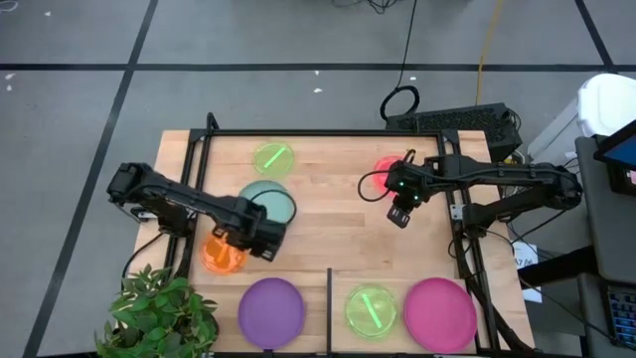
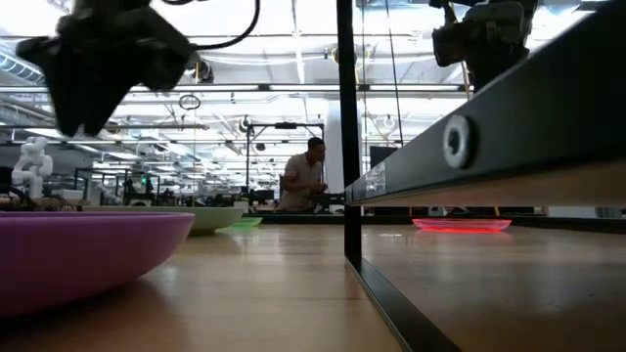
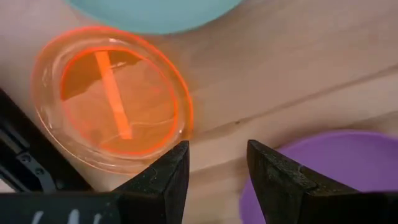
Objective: Place and stack plates onto a shelf
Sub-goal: Stack the orange plate on top of the green plate on the shelf
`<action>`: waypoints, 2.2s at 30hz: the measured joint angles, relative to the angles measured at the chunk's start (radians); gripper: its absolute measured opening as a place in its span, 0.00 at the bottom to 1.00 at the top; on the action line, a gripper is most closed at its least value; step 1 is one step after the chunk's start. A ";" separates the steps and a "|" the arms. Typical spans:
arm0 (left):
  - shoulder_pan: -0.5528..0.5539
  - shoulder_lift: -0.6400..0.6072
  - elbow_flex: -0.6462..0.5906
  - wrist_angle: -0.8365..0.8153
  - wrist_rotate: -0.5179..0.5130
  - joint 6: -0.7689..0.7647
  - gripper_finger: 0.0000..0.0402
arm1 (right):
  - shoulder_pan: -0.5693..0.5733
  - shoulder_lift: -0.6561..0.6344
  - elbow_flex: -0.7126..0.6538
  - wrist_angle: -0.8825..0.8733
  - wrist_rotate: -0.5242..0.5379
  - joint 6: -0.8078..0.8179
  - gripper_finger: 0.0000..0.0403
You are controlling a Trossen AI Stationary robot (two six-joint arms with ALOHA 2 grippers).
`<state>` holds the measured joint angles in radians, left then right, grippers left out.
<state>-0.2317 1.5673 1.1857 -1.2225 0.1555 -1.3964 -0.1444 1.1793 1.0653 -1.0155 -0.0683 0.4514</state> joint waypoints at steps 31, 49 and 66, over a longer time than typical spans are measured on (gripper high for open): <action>-0.063 0.004 -0.351 0.360 -0.138 -0.201 0.33 | 0.000 0.000 0.000 0.018 -0.093 -0.002 0.01; -0.090 0.031 -0.352 0.361 -0.168 -0.228 0.19 | 0.000 -0.026 0.000 0.028 -0.093 0.012 0.01; -0.104 0.021 -0.318 0.356 -0.166 -0.260 0.02 | 0.000 -0.125 0.000 0.032 -0.091 0.087 0.01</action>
<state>-0.3359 1.5880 0.8674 -0.8661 -0.0109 -1.6564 -0.1440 1.0539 1.0657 -0.9831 -0.1593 0.5386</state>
